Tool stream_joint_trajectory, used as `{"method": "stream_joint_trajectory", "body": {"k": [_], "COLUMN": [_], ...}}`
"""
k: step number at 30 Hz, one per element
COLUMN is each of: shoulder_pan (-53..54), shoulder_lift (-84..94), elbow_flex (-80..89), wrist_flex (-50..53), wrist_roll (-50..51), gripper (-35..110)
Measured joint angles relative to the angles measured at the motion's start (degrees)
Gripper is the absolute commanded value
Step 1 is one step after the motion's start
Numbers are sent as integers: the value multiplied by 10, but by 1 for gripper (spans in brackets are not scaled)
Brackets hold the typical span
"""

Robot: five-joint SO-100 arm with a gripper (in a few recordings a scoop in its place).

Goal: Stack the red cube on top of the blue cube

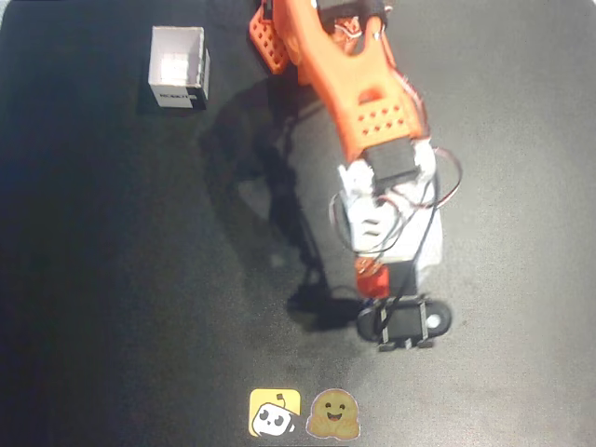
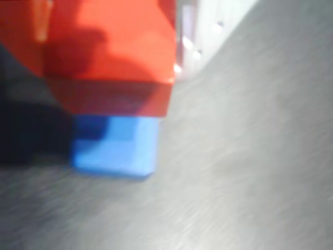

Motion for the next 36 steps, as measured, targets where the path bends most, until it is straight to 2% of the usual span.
{"method": "stream_joint_trajectory", "body": {"k": [36], "shoulder_pan": [0], "shoulder_lift": [-62], "elbow_flex": [-17], "wrist_flex": [-61], "wrist_roll": [-18], "gripper": [0]}}
